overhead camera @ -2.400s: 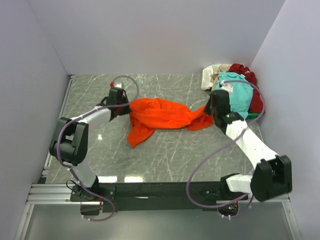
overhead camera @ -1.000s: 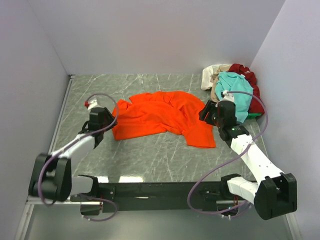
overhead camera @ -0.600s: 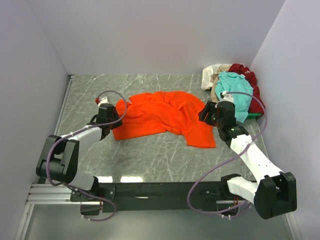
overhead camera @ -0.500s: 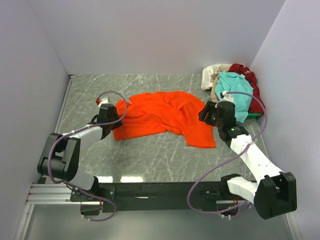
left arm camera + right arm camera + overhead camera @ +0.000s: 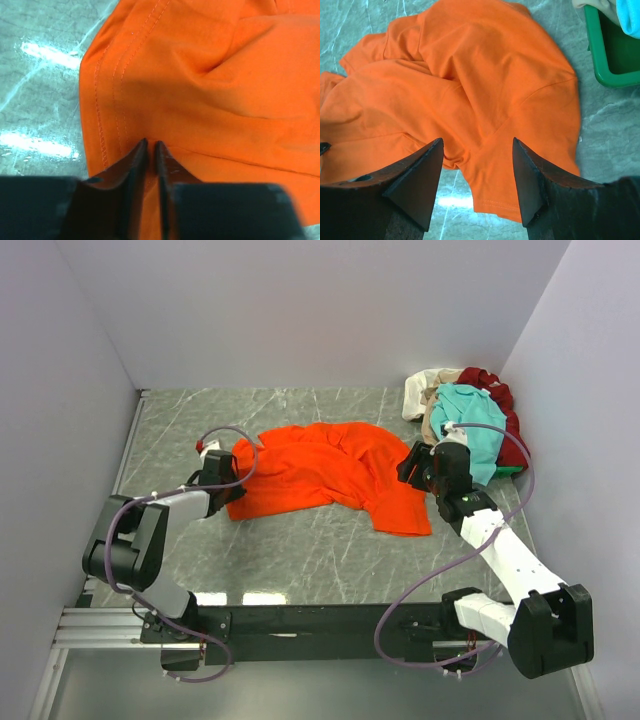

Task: Fold and stack the t-shirts
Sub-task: Flatten the tshirt out

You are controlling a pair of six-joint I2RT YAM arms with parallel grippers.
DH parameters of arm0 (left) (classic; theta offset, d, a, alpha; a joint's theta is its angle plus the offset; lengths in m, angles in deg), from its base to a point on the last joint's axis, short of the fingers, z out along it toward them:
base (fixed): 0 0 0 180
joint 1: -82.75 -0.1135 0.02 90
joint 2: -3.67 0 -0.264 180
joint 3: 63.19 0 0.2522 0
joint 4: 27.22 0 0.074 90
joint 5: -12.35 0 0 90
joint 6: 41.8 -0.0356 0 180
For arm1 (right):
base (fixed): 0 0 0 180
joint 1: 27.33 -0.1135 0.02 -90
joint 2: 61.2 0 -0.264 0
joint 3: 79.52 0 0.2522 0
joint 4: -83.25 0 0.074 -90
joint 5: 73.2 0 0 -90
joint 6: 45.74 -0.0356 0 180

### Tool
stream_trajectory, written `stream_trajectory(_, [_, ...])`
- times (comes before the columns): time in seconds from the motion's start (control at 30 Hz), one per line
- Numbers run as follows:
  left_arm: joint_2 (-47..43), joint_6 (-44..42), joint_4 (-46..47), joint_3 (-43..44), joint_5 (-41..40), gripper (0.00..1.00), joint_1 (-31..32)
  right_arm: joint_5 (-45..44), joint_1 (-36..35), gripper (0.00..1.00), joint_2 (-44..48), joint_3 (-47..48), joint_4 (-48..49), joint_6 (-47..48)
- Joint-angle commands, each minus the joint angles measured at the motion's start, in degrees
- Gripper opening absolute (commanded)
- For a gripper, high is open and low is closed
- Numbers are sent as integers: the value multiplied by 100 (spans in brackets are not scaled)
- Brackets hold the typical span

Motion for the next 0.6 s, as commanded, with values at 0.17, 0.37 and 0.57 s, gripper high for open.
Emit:
stream_trajectory(0.17, [-183, 3, 55, 215, -59, 0, 46, 86, -17, 64, 32, -63, 167, 20])
stream_trajectory(0.37, [-946, -102, -191, 303, -532, 0, 37, 25, -34, 63, -64, -256, 26, -15])
stream_trajectory(0.57, [-1493, -383, -446, 400, -1008, 0, -147, -213, -43, 61, -188, -449, -317, -50])
